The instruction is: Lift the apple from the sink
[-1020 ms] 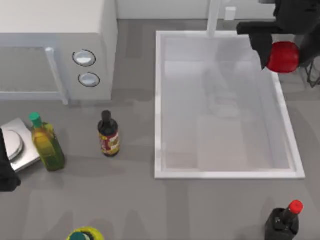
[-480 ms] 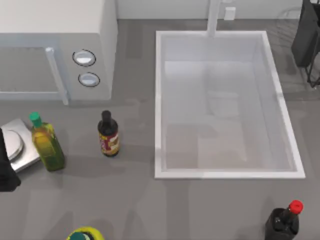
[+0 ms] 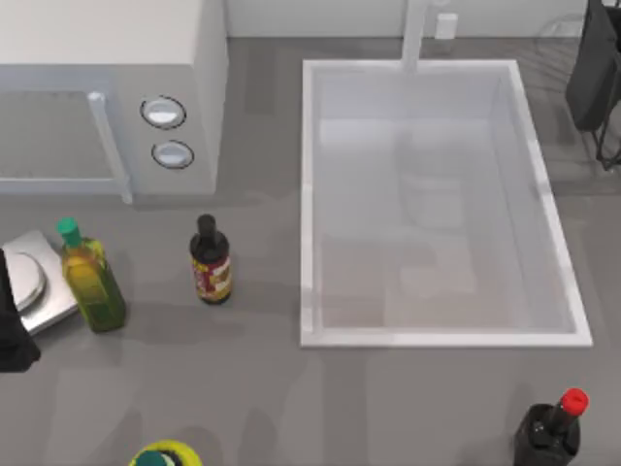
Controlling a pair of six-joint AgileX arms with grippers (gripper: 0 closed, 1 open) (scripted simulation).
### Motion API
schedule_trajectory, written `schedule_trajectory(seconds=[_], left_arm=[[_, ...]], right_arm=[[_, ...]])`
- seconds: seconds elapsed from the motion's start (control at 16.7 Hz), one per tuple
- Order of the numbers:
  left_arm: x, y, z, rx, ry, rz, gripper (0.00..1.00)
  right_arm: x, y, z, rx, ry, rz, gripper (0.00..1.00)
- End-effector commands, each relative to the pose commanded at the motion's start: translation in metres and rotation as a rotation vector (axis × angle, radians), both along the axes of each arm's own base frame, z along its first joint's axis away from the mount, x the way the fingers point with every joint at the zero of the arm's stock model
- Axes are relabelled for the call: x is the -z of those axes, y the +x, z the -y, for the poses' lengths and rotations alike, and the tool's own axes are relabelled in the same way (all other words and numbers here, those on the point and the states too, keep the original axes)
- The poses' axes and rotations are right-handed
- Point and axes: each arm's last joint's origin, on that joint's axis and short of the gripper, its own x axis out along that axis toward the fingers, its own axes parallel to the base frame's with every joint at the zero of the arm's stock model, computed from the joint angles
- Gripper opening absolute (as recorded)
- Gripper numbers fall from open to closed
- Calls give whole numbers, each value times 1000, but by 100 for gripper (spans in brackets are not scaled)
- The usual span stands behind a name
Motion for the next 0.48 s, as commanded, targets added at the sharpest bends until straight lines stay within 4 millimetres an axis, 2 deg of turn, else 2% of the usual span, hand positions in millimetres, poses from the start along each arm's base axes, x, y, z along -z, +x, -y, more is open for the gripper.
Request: schedule_trajectory(seconds=[0.36, 0.48], left_arm=[[0, 0, 0, 0, 0, 0, 100], [0, 0, 0, 0, 0, 0, 100]], right_arm=[[72, 1, 1, 1, 0, 18, 0], [86, -2, 1, 1, 1, 10, 0]])
